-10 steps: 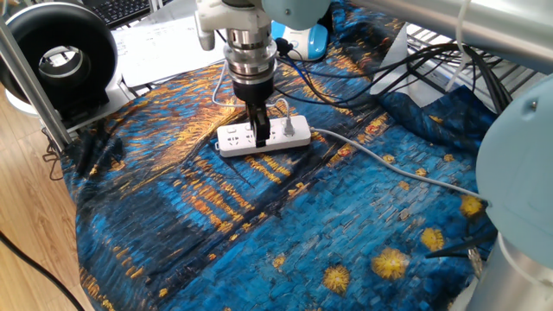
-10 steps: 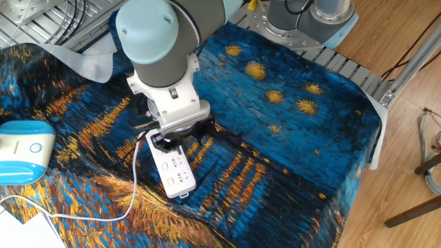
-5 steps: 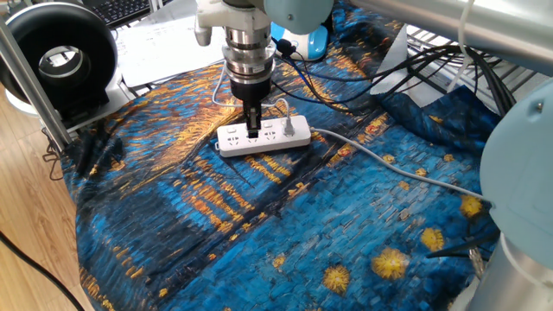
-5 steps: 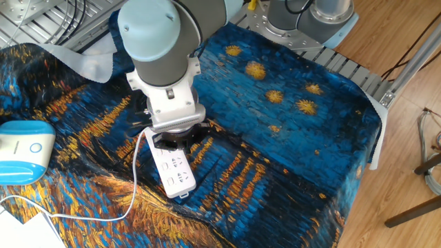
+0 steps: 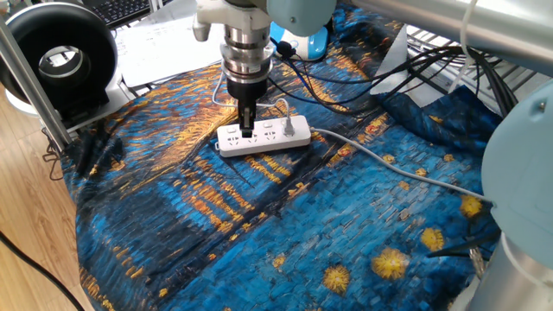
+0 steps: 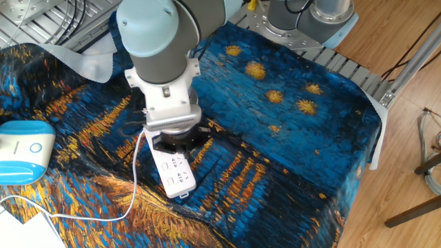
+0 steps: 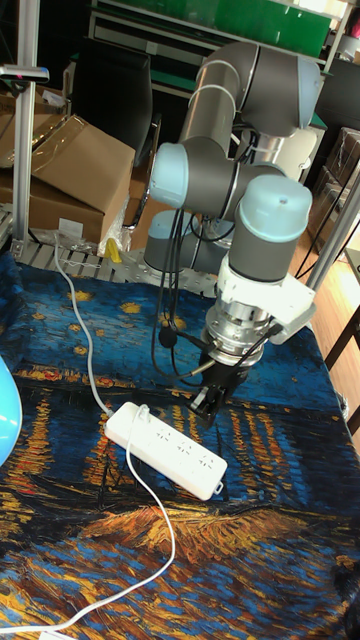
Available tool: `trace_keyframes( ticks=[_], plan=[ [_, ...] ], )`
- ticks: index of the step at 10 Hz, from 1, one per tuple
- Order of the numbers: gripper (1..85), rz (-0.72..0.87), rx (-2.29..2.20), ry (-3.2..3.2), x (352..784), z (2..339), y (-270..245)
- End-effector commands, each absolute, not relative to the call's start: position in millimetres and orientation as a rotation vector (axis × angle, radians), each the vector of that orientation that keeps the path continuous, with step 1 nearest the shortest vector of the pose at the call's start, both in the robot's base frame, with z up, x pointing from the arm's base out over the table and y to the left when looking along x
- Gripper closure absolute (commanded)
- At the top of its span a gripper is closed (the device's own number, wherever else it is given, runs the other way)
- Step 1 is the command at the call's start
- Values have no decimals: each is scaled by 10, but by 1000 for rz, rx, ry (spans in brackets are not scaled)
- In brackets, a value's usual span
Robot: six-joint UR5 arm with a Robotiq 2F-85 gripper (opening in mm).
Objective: Plug in the power cord of the desk lamp, turn on the socket, and light up the desk lamp
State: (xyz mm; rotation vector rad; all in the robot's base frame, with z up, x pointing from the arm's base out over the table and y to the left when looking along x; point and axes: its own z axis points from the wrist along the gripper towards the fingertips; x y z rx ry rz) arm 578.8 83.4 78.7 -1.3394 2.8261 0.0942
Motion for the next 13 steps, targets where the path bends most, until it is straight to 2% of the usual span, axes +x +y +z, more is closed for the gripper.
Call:
trace_keyframes(
  ticks=[1, 3, 8, 11, 13],
  plan=[
    [843, 55, -1402, 2808, 5995, 1105, 577],
    [843, -7, -1491, 2771, 6179, 1246, 287],
    [843, -93, -1628, 2702, 6322, 1208, -302],
    [843, -100, -1682, 2665, 6225, 953, -548],
    [843, -129, -1698, 2678, 6104, 906, -694]
  ],
)
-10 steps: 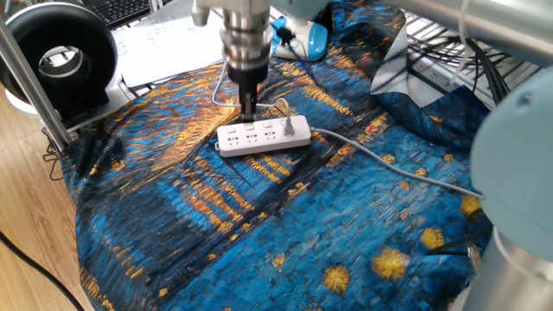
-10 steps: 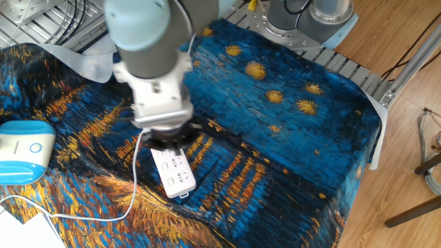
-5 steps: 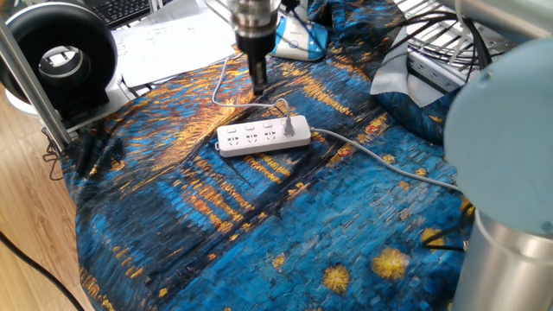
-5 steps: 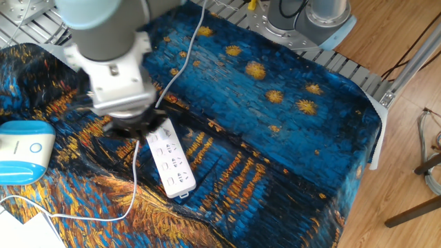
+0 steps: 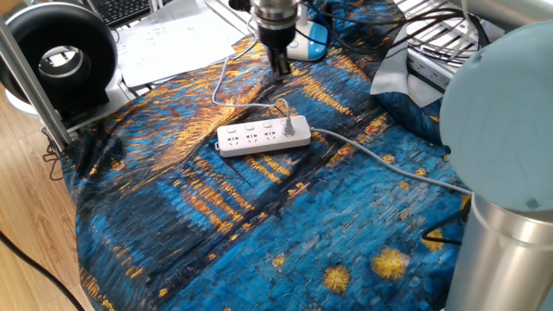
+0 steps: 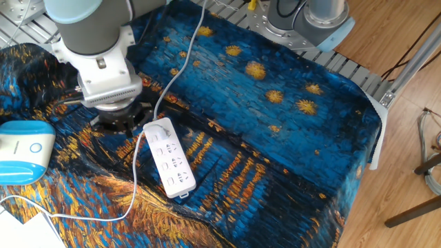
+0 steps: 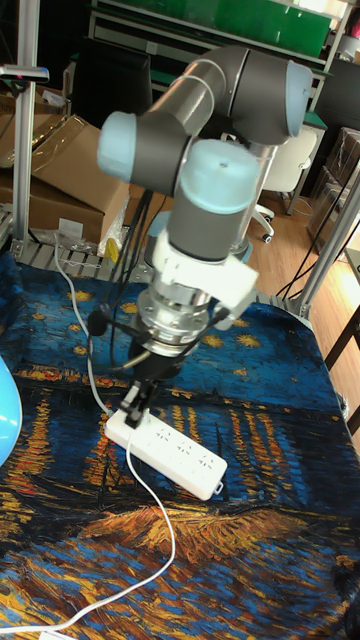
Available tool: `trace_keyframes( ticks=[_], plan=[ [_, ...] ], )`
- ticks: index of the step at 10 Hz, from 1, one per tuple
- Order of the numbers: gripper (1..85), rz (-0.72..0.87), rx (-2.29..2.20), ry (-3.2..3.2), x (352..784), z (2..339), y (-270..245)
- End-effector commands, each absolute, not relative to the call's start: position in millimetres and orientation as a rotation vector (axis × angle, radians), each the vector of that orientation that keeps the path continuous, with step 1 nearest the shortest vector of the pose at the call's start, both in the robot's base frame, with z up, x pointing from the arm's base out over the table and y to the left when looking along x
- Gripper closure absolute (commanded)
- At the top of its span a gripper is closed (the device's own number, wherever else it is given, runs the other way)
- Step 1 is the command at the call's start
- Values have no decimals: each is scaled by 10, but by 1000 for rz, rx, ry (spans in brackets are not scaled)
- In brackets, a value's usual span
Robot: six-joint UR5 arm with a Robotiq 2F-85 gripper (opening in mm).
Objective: Plug in the power cord of the desk lamp, turn on the socket, and light up the desk lamp
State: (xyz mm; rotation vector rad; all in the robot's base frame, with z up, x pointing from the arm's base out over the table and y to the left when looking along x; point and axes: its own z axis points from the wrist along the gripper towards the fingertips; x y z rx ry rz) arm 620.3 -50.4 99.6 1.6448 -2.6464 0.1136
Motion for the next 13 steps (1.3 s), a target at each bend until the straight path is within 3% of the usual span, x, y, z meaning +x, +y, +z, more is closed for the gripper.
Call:
trace_keyframes(
  ticks=[1, 4, 6, 13],
  plan=[
    [843, 116, 1663, -2626, 6079, 895, -689],
    [807, -36, 1576, -2688, 5954, 898, -442],
    [807, 33, 1589, -2673, 5998, 899, -550],
    [700, -34, 1527, -2693, 5879, 708, -528]
  ],
)
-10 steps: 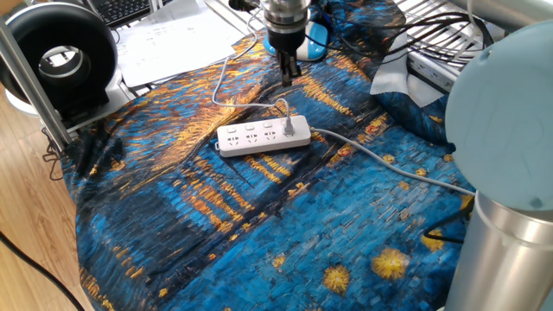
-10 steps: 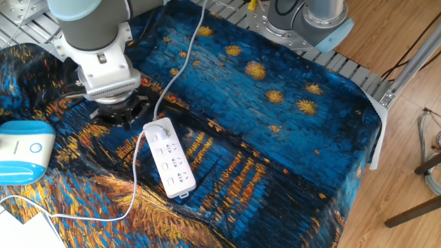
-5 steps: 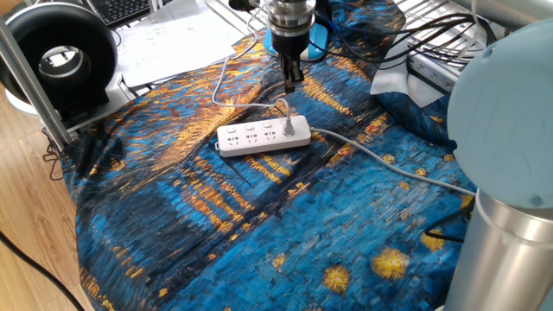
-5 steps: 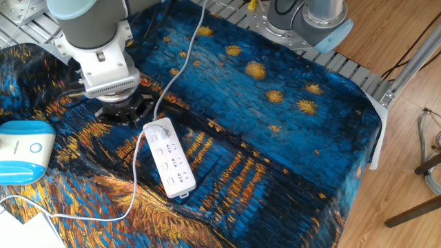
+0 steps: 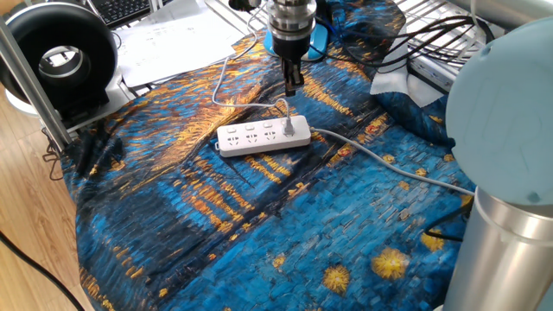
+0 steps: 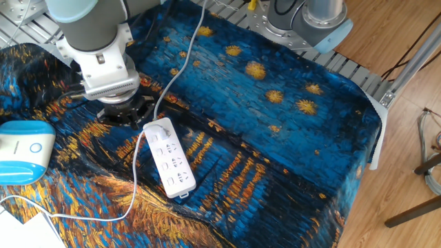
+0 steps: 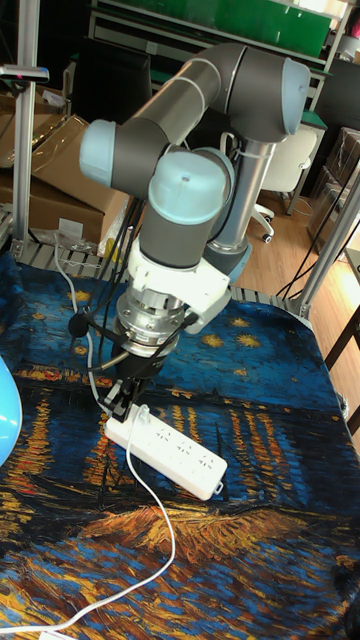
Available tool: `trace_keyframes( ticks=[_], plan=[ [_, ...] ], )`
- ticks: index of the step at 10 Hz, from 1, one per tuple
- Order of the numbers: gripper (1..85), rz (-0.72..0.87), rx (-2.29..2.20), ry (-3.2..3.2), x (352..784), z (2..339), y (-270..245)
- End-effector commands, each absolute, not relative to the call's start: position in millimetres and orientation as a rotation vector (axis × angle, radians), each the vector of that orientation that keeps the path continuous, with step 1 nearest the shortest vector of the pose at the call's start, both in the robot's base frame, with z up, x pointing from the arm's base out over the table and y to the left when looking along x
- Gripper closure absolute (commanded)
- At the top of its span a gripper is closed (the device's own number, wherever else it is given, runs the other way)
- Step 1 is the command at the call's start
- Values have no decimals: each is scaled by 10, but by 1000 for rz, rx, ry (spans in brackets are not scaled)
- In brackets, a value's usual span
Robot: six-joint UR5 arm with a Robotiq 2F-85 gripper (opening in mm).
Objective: Plug in the power cord of the desk lamp, turn on the socket, and light up the desk lamp
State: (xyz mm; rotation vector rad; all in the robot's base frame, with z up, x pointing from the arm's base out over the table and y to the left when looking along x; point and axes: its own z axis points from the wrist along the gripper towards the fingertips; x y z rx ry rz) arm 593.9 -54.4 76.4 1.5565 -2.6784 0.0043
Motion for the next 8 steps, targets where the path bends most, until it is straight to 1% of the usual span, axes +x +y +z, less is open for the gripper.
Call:
trace_keyframes(
  ticks=[1, 3, 4, 5, 6, 7, 8],
  plan=[
    [703, -21, 1528, -2687, 5869, 718, -563],
    [703, 25, 1527, -2699, 5898, 673, -645],
    [727, 14, 1536, -2704, 5916, 617, -634],
    [773, -1, 1534, -2710, 5923, 574, -611],
    [800, -45, 1529, -2720, 5907, 559, -537],
    [807, -86, 1522, -2730, 5890, 542, -452],
    [803, -93, 1504, -2738, 5878, 502, -410]
  ],
)
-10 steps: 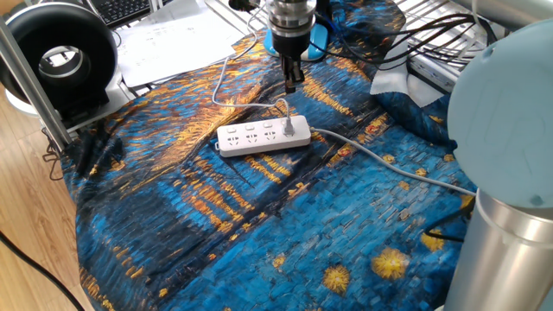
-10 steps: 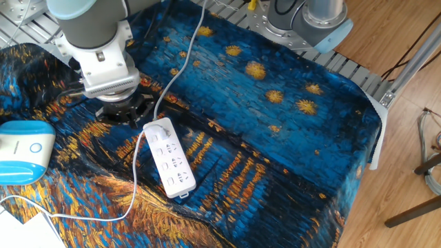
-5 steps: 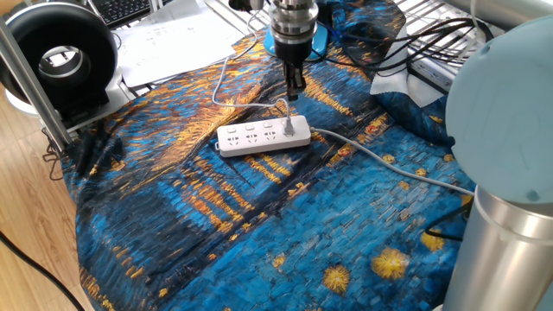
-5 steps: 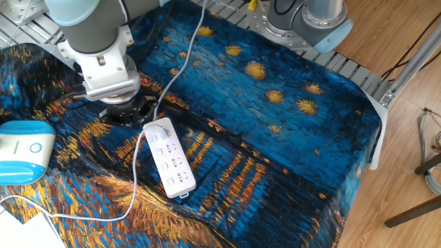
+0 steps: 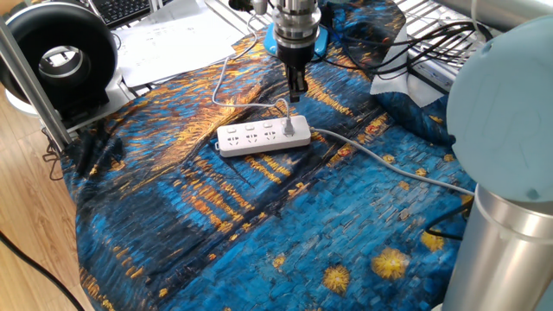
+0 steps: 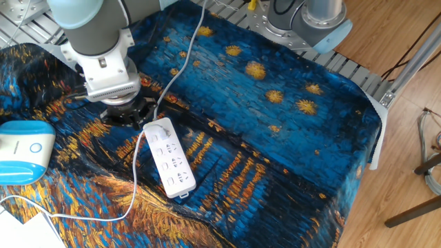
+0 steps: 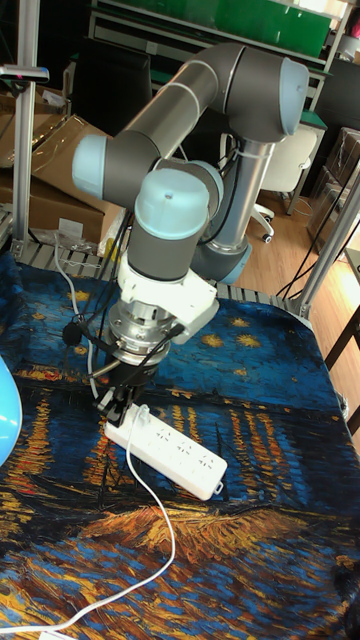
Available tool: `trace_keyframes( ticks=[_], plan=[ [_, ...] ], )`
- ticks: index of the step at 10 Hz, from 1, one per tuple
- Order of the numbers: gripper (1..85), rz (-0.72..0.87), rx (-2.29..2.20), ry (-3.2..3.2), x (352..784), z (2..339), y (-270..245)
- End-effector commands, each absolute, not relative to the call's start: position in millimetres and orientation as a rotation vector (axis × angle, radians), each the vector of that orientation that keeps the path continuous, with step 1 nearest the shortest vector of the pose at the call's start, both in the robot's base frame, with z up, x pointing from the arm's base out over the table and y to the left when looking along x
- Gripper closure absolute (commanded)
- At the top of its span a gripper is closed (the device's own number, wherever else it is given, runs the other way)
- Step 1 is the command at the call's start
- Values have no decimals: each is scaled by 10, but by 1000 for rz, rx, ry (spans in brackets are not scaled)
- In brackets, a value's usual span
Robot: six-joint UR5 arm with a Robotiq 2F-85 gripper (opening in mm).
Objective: Plug in the power cord of the desk lamp, turn on the socket, and light up the desk lamp
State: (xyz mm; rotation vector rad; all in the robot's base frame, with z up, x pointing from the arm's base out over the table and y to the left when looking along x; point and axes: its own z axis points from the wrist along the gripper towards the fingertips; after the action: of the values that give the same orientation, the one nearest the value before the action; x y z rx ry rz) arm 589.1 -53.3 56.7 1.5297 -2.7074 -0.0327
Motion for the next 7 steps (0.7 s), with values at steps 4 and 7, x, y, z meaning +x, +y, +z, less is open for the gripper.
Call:
trace_keyframes(
  ticks=[4, 7],
  plan=[
    [820, -111, 1473, -2743, 5861, 426, -255],
    [843, -122, 1460, -2695, 5740, 419, -254]
  ],
)
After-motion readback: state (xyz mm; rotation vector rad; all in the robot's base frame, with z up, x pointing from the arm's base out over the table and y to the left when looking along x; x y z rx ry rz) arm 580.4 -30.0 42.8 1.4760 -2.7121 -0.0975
